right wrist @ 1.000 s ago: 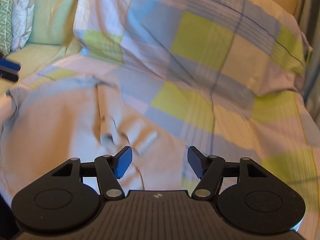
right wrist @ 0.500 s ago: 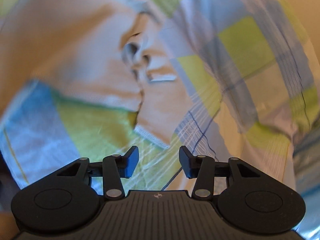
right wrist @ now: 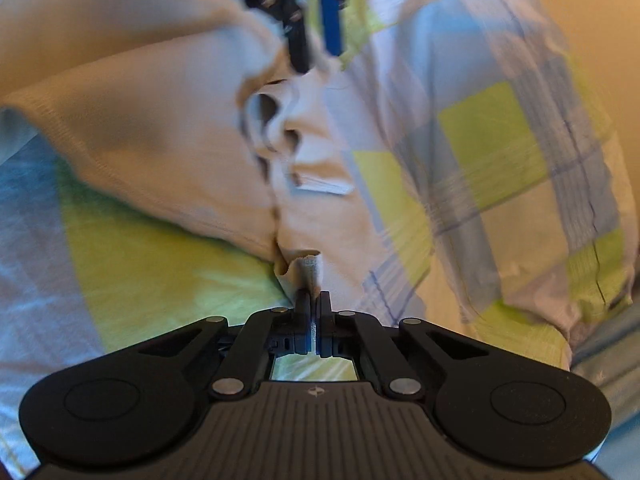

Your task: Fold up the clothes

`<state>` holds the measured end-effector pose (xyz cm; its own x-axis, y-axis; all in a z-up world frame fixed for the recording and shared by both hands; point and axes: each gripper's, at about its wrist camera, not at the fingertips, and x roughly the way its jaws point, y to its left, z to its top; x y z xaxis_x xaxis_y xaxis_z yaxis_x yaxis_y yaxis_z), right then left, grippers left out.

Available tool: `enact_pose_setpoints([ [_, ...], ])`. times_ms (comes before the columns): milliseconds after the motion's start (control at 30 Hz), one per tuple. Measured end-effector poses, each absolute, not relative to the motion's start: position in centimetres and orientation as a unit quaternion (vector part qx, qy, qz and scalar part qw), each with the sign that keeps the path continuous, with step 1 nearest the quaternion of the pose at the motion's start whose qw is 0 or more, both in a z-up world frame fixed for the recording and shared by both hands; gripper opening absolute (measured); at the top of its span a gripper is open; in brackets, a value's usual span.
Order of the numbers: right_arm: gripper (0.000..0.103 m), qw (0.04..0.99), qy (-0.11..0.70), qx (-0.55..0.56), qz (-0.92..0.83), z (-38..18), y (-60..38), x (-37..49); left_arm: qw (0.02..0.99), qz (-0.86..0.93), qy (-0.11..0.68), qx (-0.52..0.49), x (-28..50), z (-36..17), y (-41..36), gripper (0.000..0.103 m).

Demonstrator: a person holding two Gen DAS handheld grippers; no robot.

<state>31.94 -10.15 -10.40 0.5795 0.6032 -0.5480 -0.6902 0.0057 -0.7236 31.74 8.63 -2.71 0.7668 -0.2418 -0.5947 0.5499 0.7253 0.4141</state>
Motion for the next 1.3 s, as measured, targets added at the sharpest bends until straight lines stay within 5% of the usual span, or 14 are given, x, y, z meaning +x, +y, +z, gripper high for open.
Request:
enact_pose_setpoints([
  [233, 0.0, 0.724, 0.03, -0.534, 0.436, -9.5, -10.6, 30.3, 0.853, -0.319, 0.228, 0.344, 35.6, -2.9, 6.2, 0.034],
  [633, 0.0, 0.74, 0.03, -0.509, 0.438, -8.3, -12.1, 30.6, 0.569, -0.393, 0.116, 0.713, 33.9, -8.3, 0.2, 0.032],
  [733, 0.0, 0.747, 0.027, -0.499, 0.439, -8.4, -12.2, 30.9, 0.496, -0.397, 0.085, 0.768, 33.0, -9.7, -0.2, 0.024],
  [800, 0.0, 0.745, 0.026, -0.499, 0.442, -8.4, -12.2, 30.8, 0.46, -0.4, 0.086, 0.788, 32.7, -10.4, -0.2, 0.006],
  [967, 0.005, 0.735, 0.028, -0.504, 0.453, -8.0, -12.7, 30.3, 0.478, -0.385, 0.095, 0.784, 32.9, -10.6, 0.0, 0.0],
  [1100, 0.026, 0.711, 0.02, -0.527, 0.464, -8.1, -12.9, 29.5, 0.588, -0.346, 0.107, 0.723, 33.7, -8.0, 0.5, 0.0],
  [1300, 0.027, 0.671, 0.013, -0.577, 0.466, -9.5, -11.0, 29.9, 0.7, -0.293, 0.123, 0.64, 34.3, -2.4, 2.2, 0.0],
])
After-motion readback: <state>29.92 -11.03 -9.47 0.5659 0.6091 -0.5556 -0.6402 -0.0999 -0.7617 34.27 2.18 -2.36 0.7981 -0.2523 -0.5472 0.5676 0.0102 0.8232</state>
